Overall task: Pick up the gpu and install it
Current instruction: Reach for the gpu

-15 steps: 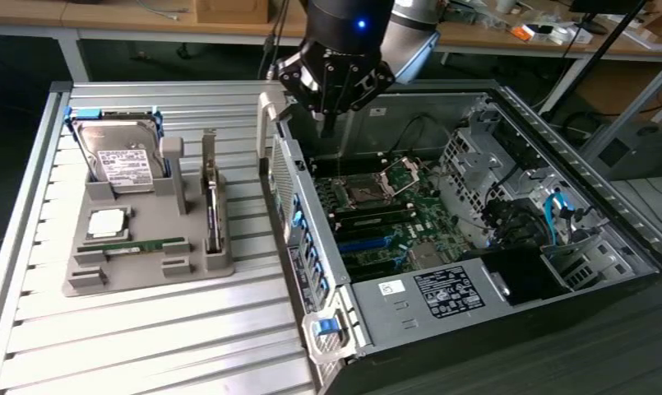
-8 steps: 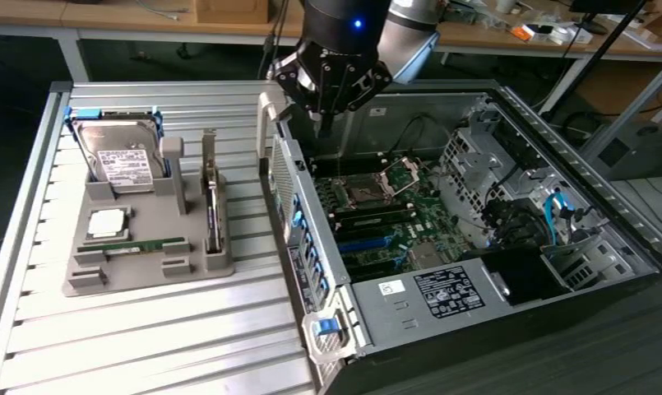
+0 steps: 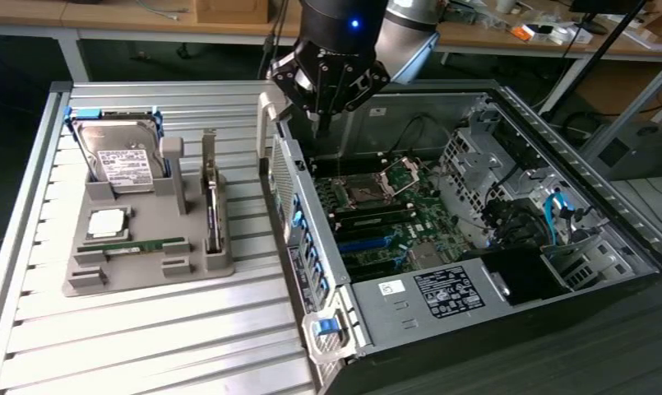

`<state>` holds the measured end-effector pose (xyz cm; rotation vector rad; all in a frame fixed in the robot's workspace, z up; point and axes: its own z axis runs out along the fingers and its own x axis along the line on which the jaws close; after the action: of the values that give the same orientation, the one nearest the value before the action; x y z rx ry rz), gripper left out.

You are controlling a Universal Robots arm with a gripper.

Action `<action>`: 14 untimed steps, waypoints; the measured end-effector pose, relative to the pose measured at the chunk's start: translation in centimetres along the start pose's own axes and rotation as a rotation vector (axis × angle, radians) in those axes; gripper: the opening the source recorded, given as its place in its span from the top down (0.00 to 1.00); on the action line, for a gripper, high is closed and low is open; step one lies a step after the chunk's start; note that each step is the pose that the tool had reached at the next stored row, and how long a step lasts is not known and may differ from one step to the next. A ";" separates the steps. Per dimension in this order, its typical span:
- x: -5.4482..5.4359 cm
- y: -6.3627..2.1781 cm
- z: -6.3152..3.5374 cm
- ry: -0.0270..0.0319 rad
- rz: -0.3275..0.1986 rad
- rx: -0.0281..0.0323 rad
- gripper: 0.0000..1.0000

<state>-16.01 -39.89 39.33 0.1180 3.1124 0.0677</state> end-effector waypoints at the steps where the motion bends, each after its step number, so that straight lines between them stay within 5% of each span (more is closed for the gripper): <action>1: 0.0 0.00 0.00 0.0000 0.000 0.0000 0.89; 14: 0.5 -0.04 -0.01 0.0000 0.000 0.0000 0.89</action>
<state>-16.49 -39.89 39.32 0.1180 3.1124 0.0676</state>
